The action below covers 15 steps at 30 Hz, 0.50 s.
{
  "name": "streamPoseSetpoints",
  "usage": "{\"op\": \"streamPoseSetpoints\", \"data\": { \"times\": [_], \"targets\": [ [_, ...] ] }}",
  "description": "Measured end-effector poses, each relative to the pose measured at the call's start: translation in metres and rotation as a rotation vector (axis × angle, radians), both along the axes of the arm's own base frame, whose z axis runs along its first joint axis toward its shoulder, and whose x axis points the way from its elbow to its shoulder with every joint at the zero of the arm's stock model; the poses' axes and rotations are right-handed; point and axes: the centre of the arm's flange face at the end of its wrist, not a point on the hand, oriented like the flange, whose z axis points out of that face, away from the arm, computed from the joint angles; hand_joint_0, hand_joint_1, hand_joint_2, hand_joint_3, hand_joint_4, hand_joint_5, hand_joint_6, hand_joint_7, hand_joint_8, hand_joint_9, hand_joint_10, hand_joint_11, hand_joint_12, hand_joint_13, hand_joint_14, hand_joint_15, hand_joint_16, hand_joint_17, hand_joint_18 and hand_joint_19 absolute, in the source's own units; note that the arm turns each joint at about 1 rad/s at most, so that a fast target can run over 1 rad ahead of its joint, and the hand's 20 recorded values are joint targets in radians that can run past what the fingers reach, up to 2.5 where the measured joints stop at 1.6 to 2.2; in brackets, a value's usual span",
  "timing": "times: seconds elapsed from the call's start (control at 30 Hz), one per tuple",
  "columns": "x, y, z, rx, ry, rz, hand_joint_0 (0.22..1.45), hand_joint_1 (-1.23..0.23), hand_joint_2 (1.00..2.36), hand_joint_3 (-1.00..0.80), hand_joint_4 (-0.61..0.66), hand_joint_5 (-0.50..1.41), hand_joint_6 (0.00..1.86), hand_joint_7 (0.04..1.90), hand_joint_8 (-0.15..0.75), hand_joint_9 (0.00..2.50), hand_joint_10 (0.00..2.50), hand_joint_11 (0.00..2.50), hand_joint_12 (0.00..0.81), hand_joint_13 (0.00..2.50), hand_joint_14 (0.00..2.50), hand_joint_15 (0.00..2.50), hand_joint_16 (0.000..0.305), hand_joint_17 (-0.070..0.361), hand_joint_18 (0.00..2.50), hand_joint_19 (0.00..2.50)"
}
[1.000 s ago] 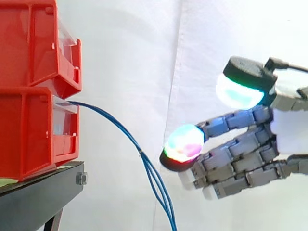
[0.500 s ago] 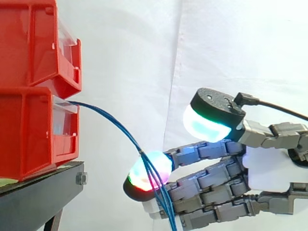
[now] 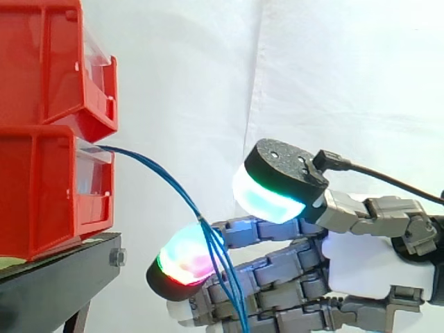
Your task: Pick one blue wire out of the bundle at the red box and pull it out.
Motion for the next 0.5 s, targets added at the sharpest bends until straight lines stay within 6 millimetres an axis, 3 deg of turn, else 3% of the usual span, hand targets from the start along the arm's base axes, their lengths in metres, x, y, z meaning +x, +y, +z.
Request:
{"op": "streamPoseSetpoints", "data": {
  "times": [0.5],
  "targets": [
    [0.0066,0.0007,0.0054,0.007,-0.010,0.002,0.58,-0.70,1.01,-0.37,0.28,-0.11,0.50,1.30,0.270,0.63,0.01,0.23,0.374,0.24,0.00,0.05,0.058,0.130,0.15,0.24]
  ]
}}
